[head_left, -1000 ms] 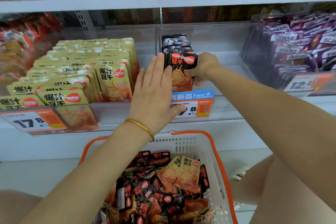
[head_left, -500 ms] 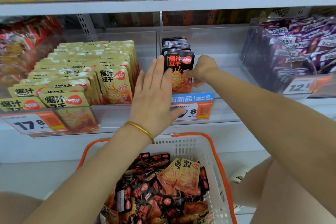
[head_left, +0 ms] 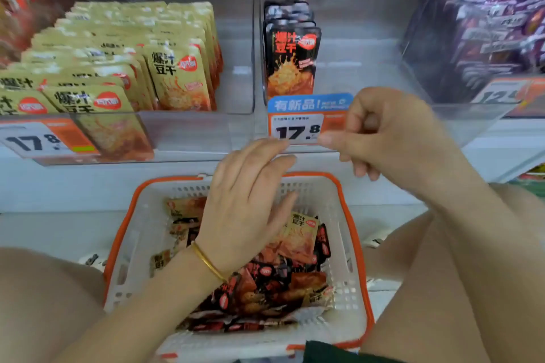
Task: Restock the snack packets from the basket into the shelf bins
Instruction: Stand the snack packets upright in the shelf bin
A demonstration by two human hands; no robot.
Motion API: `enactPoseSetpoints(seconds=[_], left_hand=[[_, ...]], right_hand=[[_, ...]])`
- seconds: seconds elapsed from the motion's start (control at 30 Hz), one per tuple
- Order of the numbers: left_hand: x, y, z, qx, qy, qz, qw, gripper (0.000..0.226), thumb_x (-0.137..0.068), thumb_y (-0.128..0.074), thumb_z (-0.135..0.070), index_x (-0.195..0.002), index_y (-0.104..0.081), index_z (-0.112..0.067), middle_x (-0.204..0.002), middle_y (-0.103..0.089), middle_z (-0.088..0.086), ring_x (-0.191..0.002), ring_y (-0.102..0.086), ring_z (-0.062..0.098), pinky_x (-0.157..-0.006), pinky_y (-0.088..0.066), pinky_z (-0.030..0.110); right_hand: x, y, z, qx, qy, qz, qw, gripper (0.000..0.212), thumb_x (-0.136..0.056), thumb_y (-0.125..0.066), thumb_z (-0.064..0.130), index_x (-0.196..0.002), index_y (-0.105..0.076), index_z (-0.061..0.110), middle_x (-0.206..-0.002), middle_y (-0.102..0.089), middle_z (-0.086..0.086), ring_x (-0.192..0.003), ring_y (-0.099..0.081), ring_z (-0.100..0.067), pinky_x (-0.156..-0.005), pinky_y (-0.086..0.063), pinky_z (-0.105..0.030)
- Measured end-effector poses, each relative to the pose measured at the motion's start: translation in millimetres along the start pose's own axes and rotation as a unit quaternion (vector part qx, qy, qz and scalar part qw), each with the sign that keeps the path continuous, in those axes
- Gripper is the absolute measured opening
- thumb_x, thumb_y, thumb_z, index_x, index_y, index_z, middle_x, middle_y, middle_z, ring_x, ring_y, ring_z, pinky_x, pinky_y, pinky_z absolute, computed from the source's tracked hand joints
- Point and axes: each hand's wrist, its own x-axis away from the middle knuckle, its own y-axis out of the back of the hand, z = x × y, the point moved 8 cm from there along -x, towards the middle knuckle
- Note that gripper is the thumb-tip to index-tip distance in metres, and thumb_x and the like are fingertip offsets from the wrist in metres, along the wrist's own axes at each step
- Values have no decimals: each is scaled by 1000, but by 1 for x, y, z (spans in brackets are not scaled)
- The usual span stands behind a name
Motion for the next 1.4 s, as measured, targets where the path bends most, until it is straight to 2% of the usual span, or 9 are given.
enactPoseSetpoints(seconds=[0.23,0.47,0.57,0.7,0.83,1.03,1.13,1.23,1.4], left_hand=[[86,-91,50,-28,92,250,964,37,-85,-52,-29,-111,-64,-6,-110,-64,11,-103,-60,33,-84,-49,42],[110,-115,75,9,158,328,931,37,-82,-69,-17,-115,-60,-5,-114,-60,13,-110,-54,34,-89,-47,46],[112,-121,73,22,159,337,928,36,-81,-69,-15,-115,-60,-4,-115,-60,13,-111,-54,34,-90,-47,47],[116,-126,72,29,158,343,925,36,-81,-68,-12,-114,-61,-3,-115,-60,14,-112,-54,35,-90,-47,47],[118,-128,72,42,162,337,926,36,-80,-67,-11,-114,-60,-3,-115,-60,13,-111,-54,35,-93,-46,47],[123,-128,73,48,173,349,920,37,-87,-62,-16,-122,-56,-5,-123,-56,11,-120,-48,31,-100,-40,42],[127,-132,74,65,207,375,901,40,-91,-56,-21,-130,-50,-10,-132,-49,6,-128,-39,25,-105,-32,36],[129,-133,81,81,280,393,872,44,-93,-53,-27,-134,-45,-14,-136,-45,4,-130,-35,23,-107,-31,35],[130,-127,96,204,449,342,800,43,-90,-62,-26,-127,-46,-10,-116,-52,2,-110,-52,21,-83,-39,26]], right_hand=[[-1,-162,-198,171,-189,291,922,31,-89,-61,18,-62,-48,8,-56,-55,-5,-57,-58,-22,-54,-45,-25],[70,-232,-306,258,-235,432,832,6,-90,-58,20,-90,-52,20,-87,-48,0,-82,-51,-17,-83,-47,-28],[85,-244,-310,260,-217,463,819,29,-98,-46,22,-72,-38,30,-78,-46,7,-73,-50,-10,-66,-42,-13],[80,-241,-306,322,-189,459,806,36,-90,-48,0,-73,-32,28,-89,-46,-2,-90,-44,-21,-74,-36,-30],[84,-242,-313,347,-166,474,792,46,-92,-51,8,-136,-40,13,-124,-56,-14,-106,-56,-30,-86,-48,-37],[72,-237,-300,383,-149,450,793,14,-93,-48,12,-94,-62,13,-95,-57,-4,-87,-54,-23,-76,-46,-32],[34,-215,-268,299,-146,387,860,28,-95,-48,18,-67,-45,13,-77,-50,-3,-80,-49,-21,-71,-40,-32],[9,-187,-243,86,-217,310,922,17,-94,-51,13,-87,-53,-2,-92,-55,-22,-88,-54,-34,-80,-44,-41],[19,-177,-236,-257,-362,217,869,8,-96,-51,11,-90,-53,15,-82,-57,2,-78,-52,-13,-74,-41,-29]])
